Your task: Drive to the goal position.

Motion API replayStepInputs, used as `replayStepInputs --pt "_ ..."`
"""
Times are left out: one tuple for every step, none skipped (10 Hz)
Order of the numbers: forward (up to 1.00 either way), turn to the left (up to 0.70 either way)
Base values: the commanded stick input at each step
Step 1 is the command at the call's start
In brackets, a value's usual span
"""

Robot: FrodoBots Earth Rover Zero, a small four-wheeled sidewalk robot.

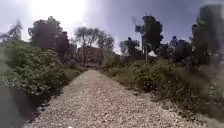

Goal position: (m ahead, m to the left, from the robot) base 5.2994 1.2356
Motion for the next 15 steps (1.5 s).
replayStepInputs --pt "0.70 0.35" --pt "0.70 0.35" --pt "0.70 0.35" --pt "0.70 0.35" --pt "0.70 0.35" --pt "0.70 0.16" --pt "0.70 0.00" --pt "0.70 0.00" --pt "0.70 0.00" --pt "0.70 0.00" --pt "0.70 0.00" --pt "0.70 0.00" --pt "0.70 0.00" --pt "0.70 0.00" --pt "0.70 -0.01"
